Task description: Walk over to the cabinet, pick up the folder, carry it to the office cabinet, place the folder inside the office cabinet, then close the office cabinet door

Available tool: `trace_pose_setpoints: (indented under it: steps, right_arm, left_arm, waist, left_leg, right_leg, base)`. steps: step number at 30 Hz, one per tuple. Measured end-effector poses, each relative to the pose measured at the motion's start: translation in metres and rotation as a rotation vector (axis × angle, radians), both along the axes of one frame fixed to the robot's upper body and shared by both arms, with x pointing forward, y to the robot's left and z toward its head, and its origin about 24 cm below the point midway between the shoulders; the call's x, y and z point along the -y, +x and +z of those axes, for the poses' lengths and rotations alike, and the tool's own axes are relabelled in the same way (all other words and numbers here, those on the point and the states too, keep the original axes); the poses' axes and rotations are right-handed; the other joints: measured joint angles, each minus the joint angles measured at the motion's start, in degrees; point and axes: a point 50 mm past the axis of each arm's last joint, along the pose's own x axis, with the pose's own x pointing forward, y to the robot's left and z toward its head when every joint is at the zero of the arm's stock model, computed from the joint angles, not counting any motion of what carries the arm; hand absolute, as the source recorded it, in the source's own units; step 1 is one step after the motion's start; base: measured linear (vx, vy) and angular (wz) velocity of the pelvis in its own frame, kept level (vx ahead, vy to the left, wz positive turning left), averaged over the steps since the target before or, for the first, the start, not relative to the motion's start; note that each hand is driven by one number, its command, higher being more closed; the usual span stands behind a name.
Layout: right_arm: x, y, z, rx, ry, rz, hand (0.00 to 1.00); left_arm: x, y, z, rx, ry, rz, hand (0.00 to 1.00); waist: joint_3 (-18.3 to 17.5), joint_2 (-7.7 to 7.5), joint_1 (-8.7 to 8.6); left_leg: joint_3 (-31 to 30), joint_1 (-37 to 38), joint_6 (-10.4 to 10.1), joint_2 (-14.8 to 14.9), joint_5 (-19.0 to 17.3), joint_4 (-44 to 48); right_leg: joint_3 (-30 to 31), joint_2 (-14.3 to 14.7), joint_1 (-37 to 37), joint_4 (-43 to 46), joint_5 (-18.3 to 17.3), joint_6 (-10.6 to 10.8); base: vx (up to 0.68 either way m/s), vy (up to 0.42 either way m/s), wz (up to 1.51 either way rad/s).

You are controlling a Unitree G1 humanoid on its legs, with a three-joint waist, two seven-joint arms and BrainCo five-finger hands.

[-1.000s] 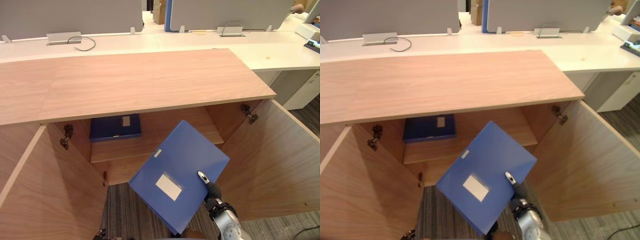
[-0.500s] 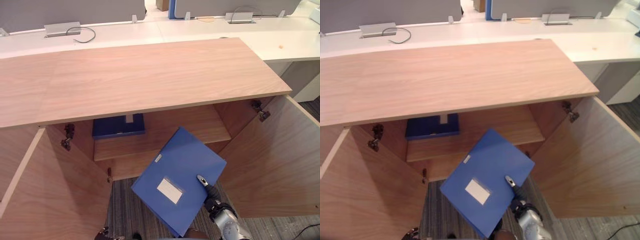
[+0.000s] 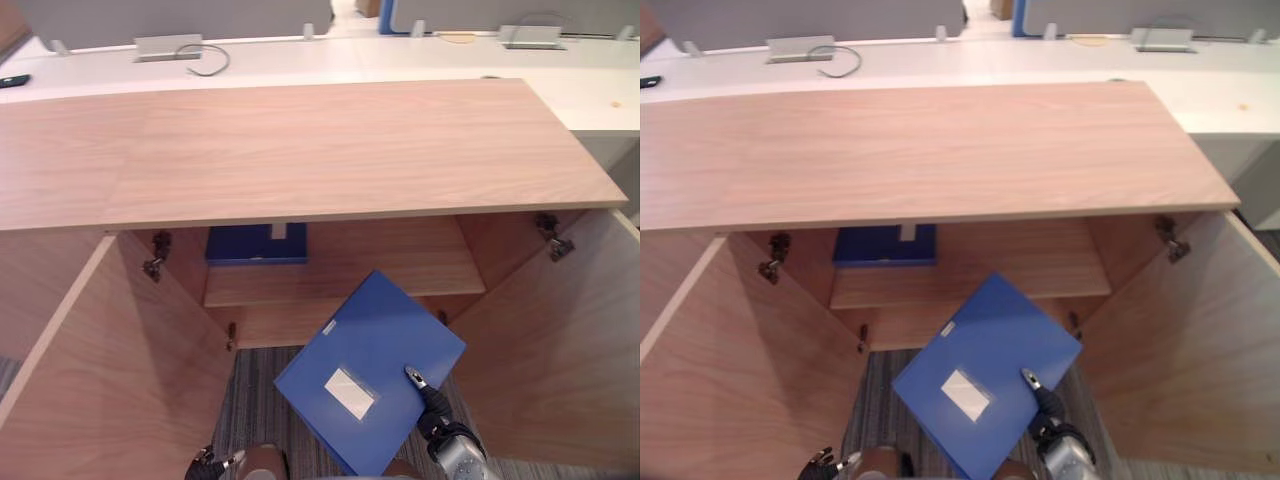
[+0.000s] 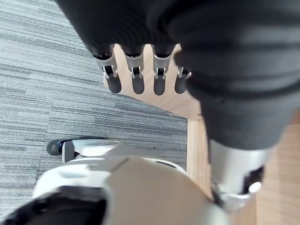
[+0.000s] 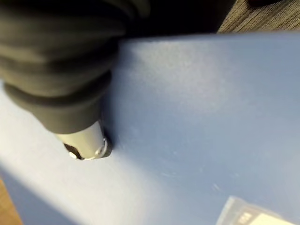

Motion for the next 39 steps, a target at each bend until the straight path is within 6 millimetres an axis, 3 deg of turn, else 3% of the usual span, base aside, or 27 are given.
trace_pose_setpoints:
  steps: [3,5,6,7,8,12,14,20,23,28,31,37,39]
  right_arm:
    - [0.003,0.008,0.005,0.024,-0.005,-0.016,1.0]
    - [0.004,0.013,0.009,0.046,-0.008,-0.018,1.0]
    - [0.005,0.021,0.015,0.078,-0.016,-0.016,1.0]
    - [-0.001,0.029,0.021,0.111,-0.005,-0.013,1.0]
    - [-0.005,0.033,0.025,0.13,0.001,-0.006,1.0]
    - [-0.024,0.058,0.044,0.225,0.035,0.034,1.0]
    - [-0.031,0.06,0.046,0.234,0.076,0.017,1.0]
    - [-0.025,0.059,0.048,0.247,0.099,-0.049,1.0]
    - [-0.02,0.069,0.074,0.374,0.136,-0.119,1.0]
    - [0.003,0.092,0.146,0.728,0.189,-0.301,1.0]
    - [0.017,0.102,0.179,0.865,0.273,-0.451,1.0]
    - [0.027,0.099,0.209,0.955,0.38,-0.646,1.0]
    - [0.043,0.099,0.219,0.981,0.385,-0.761,1.0]
  left_arm:
    - [0.002,0.0,0.0,0.004,-0.004,0.007,0.0]
    - [0.006,0.0,-0.001,0.004,-0.015,0.01,0.0]
    - [0.009,0.005,0.001,0.024,-0.016,0.017,0.0]
    - [0.001,0.013,0.005,0.051,0.008,0.02,0.0]
    - [-0.002,0.017,0.006,0.063,0.016,0.025,0.0]
    - [-0.002,0.029,0.011,0.107,0.03,0.06,0.0]
    - [-0.003,0.031,0.012,0.115,0.035,0.077,0.0]
    - [-0.005,0.03,0.012,0.112,0.048,0.094,0.0]
    - [-0.005,0.031,0.013,0.117,0.053,0.097,0.0]
    - [-0.007,0.032,0.014,0.123,0.059,0.105,0.0]
    - [-0.007,0.036,0.015,0.135,0.063,0.11,0.0]
    - [-0.008,0.045,0.02,0.164,0.08,0.146,0.0]
    - [-0.008,0.045,0.02,0.154,0.088,0.16,0.0]
  waist:
    - [1.54,0.25,0.97]
    - [2.99,1.55,1.14]
    - [4.82,2.05,1.18]
    - [6.95,0.06,1.04]
    - [7.87,-0.49,0.96]
    - [11.11,-0.65,1.38]
    - [11.74,-0.76,1.54]
    - [12.1,-1.16,1.5]
    - [12.87,-1.32,1.34]
    - [13.3,-1.71,1.2]
    - [13.5,-1.8,1.26]
    - [14.67,-1.66,1.84]
    - [14.93,-1.54,2.16]
  left_leg:
    - [3.31,-3.56,-0.12,0.57,0.7,-6.88]
    - [4.13,-3.04,0.25,0.83,6.28,-13.54]
    - [3.94,-3.01,2.56,0.93,7.98,-13.47]
    - [5.04,-3.45,3.26,-0.51,6.84,-12.2]
    - [5.23,-4.28,3.6,-0.86,6.17,-10.9]
    - [7.51,-8.5,5.56,-0.43,1.59,-3.35]
    - [7.8,-9.38,5.67,-0.1,-0.49,-0.93]
    - [7.72,-11.34,5.7,-0.15,-1.7,1.45]
    - [7.24,-13.49,6.16,-0.16,-2.39,3.7]
    - [5.95,-19.3,7.22,0.03,-4.75,10.42]
    - [5.36,-23.29,7.87,0.29,-6.23,15.0]
    - [3.84,-30.08,8.26,-0.26,-9.37,22.96]
    - [3.54,-32.43,8.66,-0.45,-9.9,25.11]
  right_leg:
    - [-0.36,-1.27,-0.64,2.15,-1.08,1.22]
    - [-0.01,-1.82,-2.69,7.85,-3.87,2.6]
    - [0.98,-3.36,-5.33,14.85,-7.54,3.57]
    - [1.77,-6.52,-8.26,20.7,-9.97,4.28]
    - [2.21,-7.35,-9.35,22.69,-10.76,4.5]
    - [5.04,-10.2,-14.99,30.65,-12.84,5.26]
    - [6.0,-10.64,-16.05,32.16,-13.93,5.9]
    - [6.29,-11.94,-18.05,34.75,-14.95,6.19]
    - [6.29,-12.85,-20.04,37.64,-16.19,6.26]
    - [6.57,-15.13,-25.21,45.25,-19.81,6.34]
    - [7.27,-16.37,-29.16,50.53,-21.84,6.39]
    - [8.7,-19.31,-35.32,60.22,-26.58,6.79]
    - [9.23,-20.15,-37.62,62.88,-27.56,6.75]
  base:
    - [0.11,0.08,0.09]
    - [0.16,0.228,-0.11]
    - [0.12,0.243,-0.09]
    - [0.1,0.216,-0.06]
    - [0.05,0.148,-0.04]
    - [0.01,0.149,-0.22]
    - [-0.06,0.133,-0.17]
    - [-0.04,0.029,0.01]
    - [-0.02,-0.018,0.1]
    - [0.0,-0.012,0.12]
    - [0.02,0.007,0.09]
    - [-0.02,0.008,0.17]
    - [-0.01,0.038,0.12]
